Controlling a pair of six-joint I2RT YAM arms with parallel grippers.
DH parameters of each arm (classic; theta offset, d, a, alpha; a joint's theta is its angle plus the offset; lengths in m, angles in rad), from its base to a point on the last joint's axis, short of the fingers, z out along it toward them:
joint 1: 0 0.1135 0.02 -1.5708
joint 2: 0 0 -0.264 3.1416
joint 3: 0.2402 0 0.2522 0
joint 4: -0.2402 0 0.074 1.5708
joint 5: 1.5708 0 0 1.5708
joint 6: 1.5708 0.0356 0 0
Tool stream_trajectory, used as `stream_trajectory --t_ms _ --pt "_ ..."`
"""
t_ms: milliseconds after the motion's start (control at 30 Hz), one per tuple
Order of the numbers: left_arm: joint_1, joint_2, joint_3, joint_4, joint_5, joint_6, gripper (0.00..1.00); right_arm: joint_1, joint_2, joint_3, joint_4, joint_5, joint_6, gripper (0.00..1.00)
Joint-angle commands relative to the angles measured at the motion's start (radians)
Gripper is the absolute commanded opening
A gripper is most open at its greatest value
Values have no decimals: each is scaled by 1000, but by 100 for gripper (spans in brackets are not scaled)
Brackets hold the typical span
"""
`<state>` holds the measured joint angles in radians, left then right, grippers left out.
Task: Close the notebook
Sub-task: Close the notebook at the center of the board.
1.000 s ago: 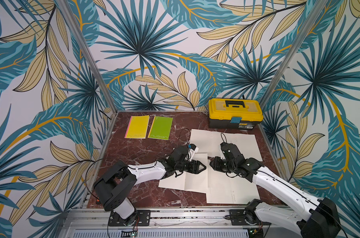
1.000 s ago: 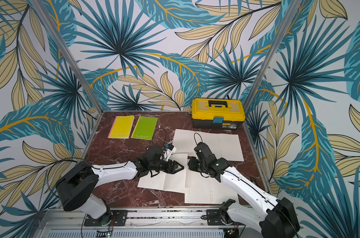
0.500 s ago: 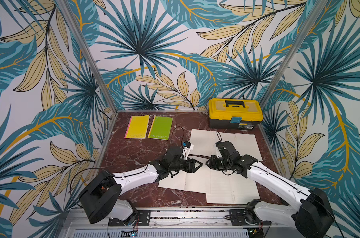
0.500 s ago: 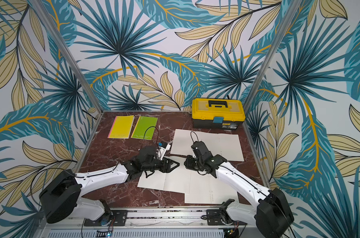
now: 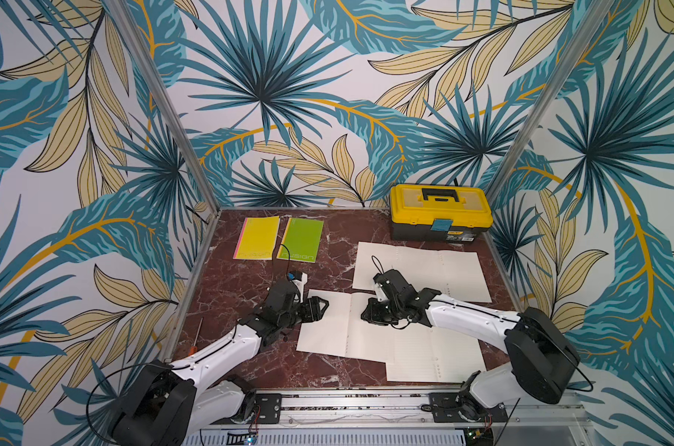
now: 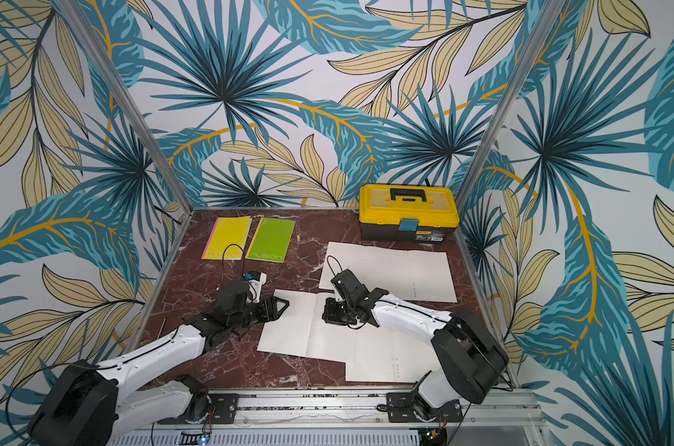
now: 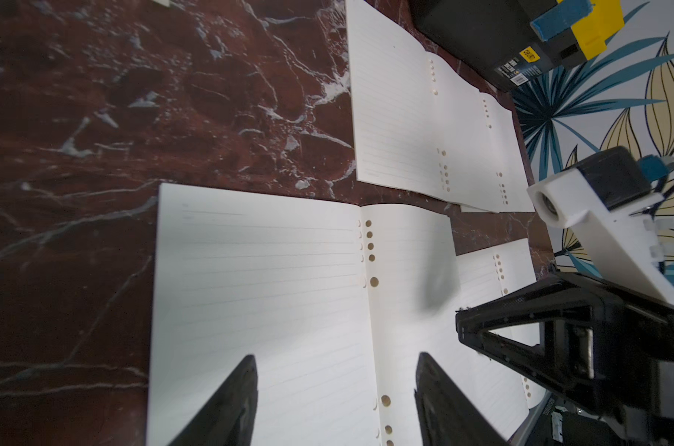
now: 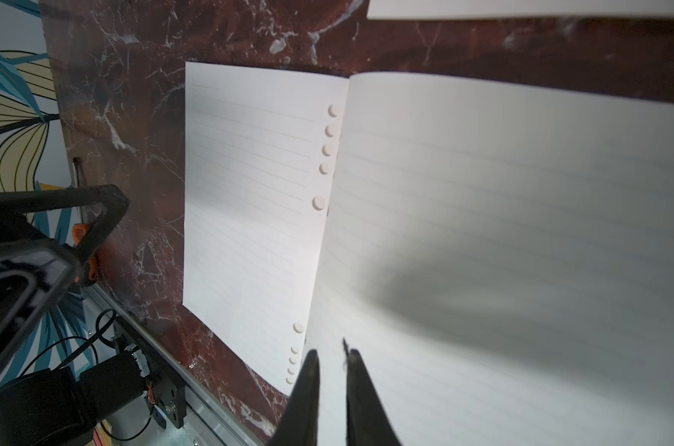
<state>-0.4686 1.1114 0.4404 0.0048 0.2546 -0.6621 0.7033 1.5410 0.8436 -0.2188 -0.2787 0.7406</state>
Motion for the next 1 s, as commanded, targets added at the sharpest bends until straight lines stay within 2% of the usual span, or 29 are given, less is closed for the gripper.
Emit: stream_trajectory --t_ms 0,167,333,600,967 --pt "52 -48 -41 -52 -47 -12 66 24 57 36 60 -30 3 15" --pt "110 -75 -81 -57 -57 -25 66 38 108 65 75 -45 6 15" --pt "146 -32 -100 -18 -15 -28 66 41 148 76 79 -53 6 15" --pt "167 44 -88 1 44 -8 66 41 215 52 75 -41 26 13" --pt "173 82 -83 49 122 0 65 41 219 -8 80 -21 47 13"
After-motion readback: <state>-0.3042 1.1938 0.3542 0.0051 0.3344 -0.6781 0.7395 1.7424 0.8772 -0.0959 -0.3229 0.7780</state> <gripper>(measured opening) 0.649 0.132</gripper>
